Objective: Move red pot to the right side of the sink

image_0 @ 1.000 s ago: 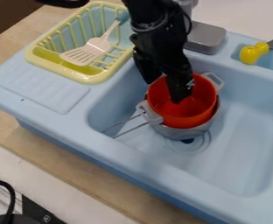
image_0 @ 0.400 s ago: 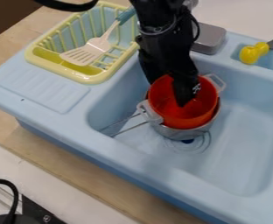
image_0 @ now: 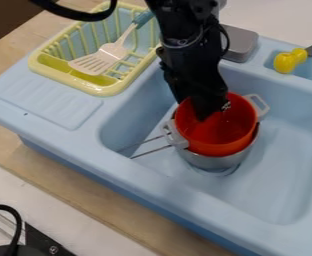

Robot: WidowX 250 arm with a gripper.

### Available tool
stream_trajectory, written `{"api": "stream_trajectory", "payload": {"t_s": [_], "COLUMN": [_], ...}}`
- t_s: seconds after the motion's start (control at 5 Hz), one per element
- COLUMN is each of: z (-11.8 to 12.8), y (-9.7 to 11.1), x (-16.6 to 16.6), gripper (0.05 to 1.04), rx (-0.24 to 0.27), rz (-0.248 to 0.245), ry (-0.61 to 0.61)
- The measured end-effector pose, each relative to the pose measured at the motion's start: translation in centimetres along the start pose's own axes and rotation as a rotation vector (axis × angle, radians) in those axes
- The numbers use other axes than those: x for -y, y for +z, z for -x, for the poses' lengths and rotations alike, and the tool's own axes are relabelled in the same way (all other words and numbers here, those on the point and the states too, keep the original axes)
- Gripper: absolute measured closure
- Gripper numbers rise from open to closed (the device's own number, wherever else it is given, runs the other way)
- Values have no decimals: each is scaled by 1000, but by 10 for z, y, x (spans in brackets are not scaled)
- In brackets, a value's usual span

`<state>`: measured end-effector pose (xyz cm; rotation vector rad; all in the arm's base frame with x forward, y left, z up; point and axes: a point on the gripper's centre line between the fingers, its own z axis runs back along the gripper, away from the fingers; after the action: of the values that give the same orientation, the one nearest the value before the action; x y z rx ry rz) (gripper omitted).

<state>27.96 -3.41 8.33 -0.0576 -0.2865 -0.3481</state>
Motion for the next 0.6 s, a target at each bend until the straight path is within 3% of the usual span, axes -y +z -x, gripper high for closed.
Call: {"api": "stream_trajectory", "payload": {"t_s": [0.2,0.4,0.6], "z": [2,4,6], "y": [1,2,7], "x": [-7,-13,-20], "gripper": [905,1020,1030], "rx": [-7,-12,-11], "rz": [-8,-15,-39], "ry": [22,43,69]}}
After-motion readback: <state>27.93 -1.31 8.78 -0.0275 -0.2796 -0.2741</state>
